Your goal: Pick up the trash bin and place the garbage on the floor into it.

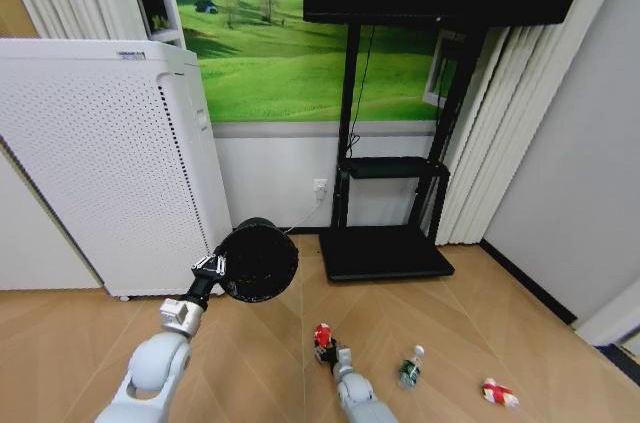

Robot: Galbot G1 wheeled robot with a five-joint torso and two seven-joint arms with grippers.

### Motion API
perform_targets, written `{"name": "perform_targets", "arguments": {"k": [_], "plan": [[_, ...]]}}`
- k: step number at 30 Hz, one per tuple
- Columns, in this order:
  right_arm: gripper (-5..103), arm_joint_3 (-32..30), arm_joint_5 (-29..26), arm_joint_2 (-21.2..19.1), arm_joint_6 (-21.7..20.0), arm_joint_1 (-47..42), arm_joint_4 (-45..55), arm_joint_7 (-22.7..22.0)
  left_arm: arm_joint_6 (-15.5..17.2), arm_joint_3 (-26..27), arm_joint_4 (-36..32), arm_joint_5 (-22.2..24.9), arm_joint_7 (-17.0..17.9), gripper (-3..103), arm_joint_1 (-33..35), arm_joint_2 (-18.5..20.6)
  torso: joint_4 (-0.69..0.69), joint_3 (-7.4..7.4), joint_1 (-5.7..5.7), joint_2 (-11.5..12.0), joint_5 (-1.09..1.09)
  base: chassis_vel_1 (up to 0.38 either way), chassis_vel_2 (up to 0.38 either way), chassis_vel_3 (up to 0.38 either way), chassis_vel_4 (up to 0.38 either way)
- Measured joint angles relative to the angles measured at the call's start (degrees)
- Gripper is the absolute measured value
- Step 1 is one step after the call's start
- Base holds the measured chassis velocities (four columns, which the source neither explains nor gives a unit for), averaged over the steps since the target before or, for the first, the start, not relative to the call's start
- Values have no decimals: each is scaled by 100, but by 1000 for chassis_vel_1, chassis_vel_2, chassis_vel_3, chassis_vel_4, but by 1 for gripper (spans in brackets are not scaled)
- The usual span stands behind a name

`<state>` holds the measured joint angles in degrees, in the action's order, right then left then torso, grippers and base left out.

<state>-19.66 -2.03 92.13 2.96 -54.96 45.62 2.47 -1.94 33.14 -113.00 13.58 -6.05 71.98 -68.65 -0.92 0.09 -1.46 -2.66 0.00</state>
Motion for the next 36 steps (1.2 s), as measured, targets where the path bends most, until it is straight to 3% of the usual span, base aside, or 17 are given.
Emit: {"name": "perform_targets", "arguments": {"k": [1, 5, 9, 10, 12, 14, 17, 23, 29, 36], "plan": [[41, -14, 13, 0, 8, -13, 19, -12, 0, -1, 8, 2, -4, 3, -9, 1, 0, 0, 0, 0, 0, 0, 0, 0, 0], [35, -42, 74, 0, 17, -45, 54, -28, -5, 6, 20, 3, -32, 3, -4, -10, 0, 0, 0, 0, 0, 0, 0, 0, 0], [13, -55, 129, 0, 18, -76, 128, -44, -34, 28, 44, -3, -64, 3, 13, -48, 0, 0, 0, 1, 0, 0, 0, 0, 0], [13, -55, 129, 0, 18, -76, 128, -44, -34, 28, 44, -3, -64, 3, 13, -48, 0, 0, 0, 1, 0, 0, 0, 0, 0], [3, -53, 156, 0, 6, -89, 207, -48, -35, 47, 57, -1, -64, 3, 5, -58, 0, 0, 0, 0, 0, 0, 0, 0, 0], [3, -54, 182, 0, 6, -90, 232, -44, -35, 59, 63, 1, -62, 3, -2, -60, 0, 0, 0, 0, 0, 0, 0, 0, 0], [7, -66, 214, 0, 7, -89, 296, -39, -35, 101, 93, 5, -52, 3, -14, -75, 0, 0, 0, 0, 0, 0, 0, 0, 0], [33, -318, 570, 0, 16, -342, 1057, 60, -35, 133, 101, 10, -33, 3, 10, -82, 0, 0, 0, 0, 0, 0, 0, 0, 0], [50, -506, 807, 0, 24, -594, 1869, -33, -37, 103, 111, -2, -44, 3, 0, -94, 0, 0, 0, 0, -1, 0, 0, 0, 0], [83, -813, 662, 1, -232, -878, 3045, -217, -39, 113, 169, -38, -65, 3, -10, -175, 0, 0, 0, 0, 1, 0, 0, 0, 0]]}}
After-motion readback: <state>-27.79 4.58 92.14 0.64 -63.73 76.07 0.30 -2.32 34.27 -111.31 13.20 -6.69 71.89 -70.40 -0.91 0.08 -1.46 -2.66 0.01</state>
